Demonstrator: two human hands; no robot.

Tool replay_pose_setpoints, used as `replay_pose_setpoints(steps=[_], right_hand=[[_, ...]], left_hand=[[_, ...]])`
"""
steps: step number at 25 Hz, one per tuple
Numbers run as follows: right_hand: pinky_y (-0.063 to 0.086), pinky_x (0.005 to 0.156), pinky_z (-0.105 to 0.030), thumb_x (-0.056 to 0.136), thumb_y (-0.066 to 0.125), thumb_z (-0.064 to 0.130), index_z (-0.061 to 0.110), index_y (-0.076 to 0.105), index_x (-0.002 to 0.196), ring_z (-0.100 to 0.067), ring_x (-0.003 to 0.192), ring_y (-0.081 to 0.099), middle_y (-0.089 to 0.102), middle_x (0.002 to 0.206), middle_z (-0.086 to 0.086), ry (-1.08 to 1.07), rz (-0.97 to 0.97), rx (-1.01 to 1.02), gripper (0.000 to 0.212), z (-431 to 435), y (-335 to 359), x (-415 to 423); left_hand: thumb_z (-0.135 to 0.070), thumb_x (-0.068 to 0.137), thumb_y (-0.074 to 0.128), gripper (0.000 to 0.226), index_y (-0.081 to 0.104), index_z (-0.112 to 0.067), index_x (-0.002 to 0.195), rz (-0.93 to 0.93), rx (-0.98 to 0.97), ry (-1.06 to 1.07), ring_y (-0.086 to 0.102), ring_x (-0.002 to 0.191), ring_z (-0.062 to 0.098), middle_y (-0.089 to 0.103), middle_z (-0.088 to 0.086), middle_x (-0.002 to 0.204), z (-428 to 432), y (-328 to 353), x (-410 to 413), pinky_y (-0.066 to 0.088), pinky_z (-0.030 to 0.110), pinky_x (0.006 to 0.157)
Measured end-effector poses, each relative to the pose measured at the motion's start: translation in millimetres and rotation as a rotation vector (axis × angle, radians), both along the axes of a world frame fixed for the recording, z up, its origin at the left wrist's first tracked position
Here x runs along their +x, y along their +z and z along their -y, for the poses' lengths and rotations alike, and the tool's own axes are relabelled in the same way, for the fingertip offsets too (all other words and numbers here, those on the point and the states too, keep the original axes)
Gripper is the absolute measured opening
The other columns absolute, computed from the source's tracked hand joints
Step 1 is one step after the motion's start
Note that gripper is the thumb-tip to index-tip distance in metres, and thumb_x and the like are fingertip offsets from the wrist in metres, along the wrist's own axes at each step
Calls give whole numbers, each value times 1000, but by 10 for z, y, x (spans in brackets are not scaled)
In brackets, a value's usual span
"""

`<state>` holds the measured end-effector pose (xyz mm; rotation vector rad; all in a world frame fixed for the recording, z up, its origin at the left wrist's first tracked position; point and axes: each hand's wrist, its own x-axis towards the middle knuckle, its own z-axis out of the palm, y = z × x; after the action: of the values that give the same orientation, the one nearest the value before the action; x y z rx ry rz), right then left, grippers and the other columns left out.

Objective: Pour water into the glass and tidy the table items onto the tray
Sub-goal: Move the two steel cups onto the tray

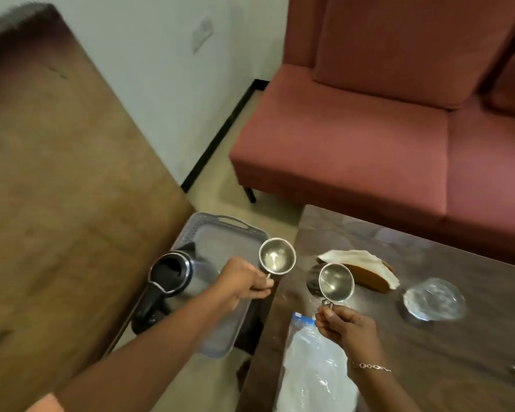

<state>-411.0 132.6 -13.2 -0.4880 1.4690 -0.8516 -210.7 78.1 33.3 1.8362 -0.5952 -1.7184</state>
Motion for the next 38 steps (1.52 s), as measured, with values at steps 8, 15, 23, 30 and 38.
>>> replay_pose_setpoints(steps=[8, 15, 23, 30, 38], right_hand=[[53, 48, -17, 85, 56, -5, -10, 63, 82, -20, 56, 56, 59, 64, -14, 88, 80, 91, 8, 731, -233, 1310], [50, 45, -15, 85, 56, -5, -8, 61, 87, -9, 43, 55, 56, 64, -12, 99, 46, 189, 6, 1214, -843, 2034], [50, 43, -13, 85, 57, -4, 3, 56, 67, -3, 35, 53, 55, 63, -11, 77, 9, 268, 19, 1454, -1419, 2515], [49, 41, -13, 85, 58, -3, 5, 55, 66, -1, 32, 53, 55, 63, -11, 53, -12, 282, 21, 1532, -1570, 2638], [49, 42, -16, 88, 54, -1, 2, 56, 77, -6, 34, 54, 53, 65, -12, -4, 60, 336, 12, 1530, -1571, 2715]], left_hand=[[16, 75, 64, 13, 59, 6, 69, 103, 33, -68, 66, 61, 21, 65, 9, 48, 867, 52, 1338, 58, 27, 57], [15, 78, 61, 7, 59, 9, 75, 143, 168, -91, 62, 69, 26, 61, 19, 74, 1244, -736, 2104, 57, 27, 52], [15, 77, 62, 16, 53, 3, 74, 158, 189, 131, 61, 64, 23, 59, 16, 71, 1246, -1711, 2233, 52, 36, 75], [14, 75, 66, 25, 49, -2, 66, 253, 165, 146, 61, 80, 26, 56, 11, 69, 1264, -1967, 2121, 54, 34, 74], [9, 85, 56, 18, 53, -4, 97, 208, 207, -62, 55, 88, 21, 56, 12, 87, 1171, -1840, 2171, 50, 31, 70]])
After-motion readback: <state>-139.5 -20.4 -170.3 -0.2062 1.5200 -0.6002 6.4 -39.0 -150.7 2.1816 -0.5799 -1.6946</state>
